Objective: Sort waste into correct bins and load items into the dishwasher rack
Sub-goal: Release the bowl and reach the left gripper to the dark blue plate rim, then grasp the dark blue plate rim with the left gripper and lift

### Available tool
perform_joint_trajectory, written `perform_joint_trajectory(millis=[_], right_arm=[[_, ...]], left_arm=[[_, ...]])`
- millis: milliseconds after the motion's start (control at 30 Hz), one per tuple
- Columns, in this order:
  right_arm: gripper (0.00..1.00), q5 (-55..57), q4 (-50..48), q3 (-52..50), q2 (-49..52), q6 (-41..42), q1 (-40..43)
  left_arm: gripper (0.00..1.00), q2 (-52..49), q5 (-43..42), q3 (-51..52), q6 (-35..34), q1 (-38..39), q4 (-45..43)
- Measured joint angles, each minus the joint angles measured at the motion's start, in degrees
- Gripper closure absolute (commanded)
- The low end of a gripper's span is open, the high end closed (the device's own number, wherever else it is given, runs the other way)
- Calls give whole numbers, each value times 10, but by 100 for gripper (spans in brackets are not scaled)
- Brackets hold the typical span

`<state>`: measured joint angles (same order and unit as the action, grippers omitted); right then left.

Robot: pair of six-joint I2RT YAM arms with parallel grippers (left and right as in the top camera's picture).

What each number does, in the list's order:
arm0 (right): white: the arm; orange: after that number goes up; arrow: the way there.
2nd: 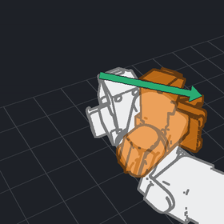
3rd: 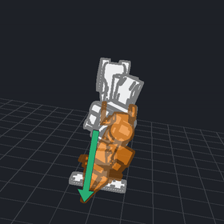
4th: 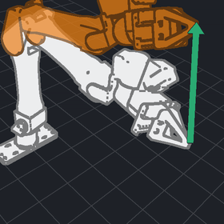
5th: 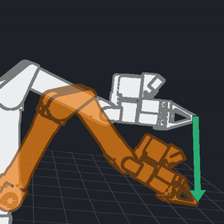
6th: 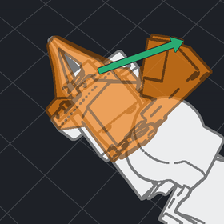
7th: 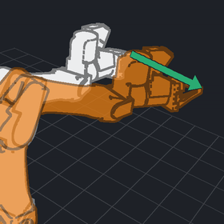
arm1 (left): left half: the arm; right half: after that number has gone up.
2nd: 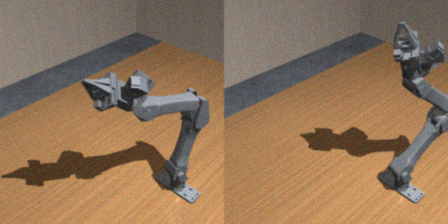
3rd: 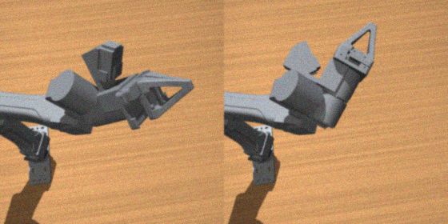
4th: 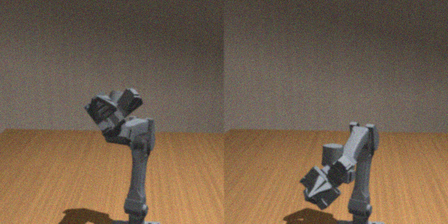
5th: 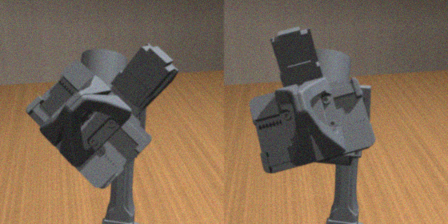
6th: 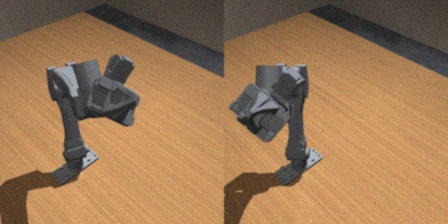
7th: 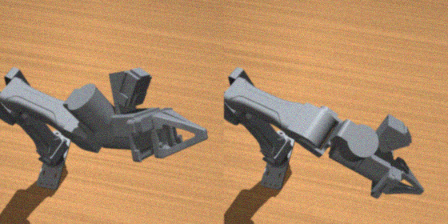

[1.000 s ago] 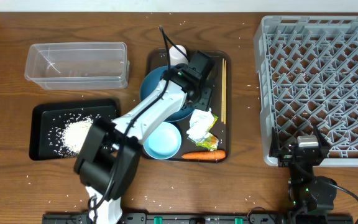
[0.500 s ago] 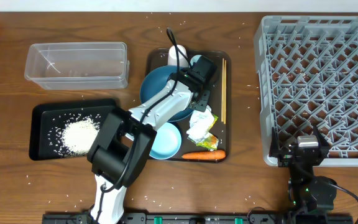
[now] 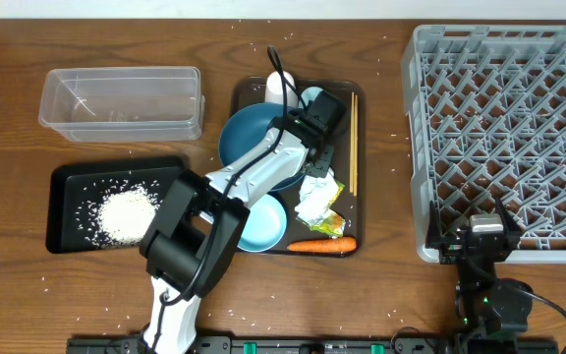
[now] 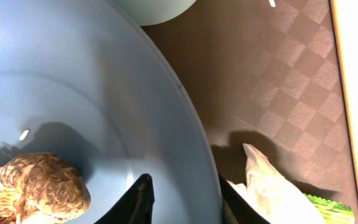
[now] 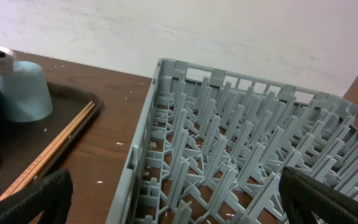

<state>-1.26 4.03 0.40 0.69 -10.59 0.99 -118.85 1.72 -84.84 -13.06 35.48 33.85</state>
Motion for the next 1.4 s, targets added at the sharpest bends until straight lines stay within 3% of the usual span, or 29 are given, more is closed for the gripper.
perform_joint_trajectory(millis=[167, 300, 767, 1400], right_arm=[[1, 0, 0, 0, 0, 0, 0], [1, 0, 0, 0, 0, 0, 0], [1, 0, 0, 0, 0, 0, 0], [1, 0, 0, 0, 0, 0, 0]], left_arm=[[81, 0, 1, 0, -1, 10, 1], [94, 0, 3, 0, -1, 19, 3], [94, 9, 23, -4, 9, 25, 30], [94, 153, 14, -4, -22, 24, 85]])
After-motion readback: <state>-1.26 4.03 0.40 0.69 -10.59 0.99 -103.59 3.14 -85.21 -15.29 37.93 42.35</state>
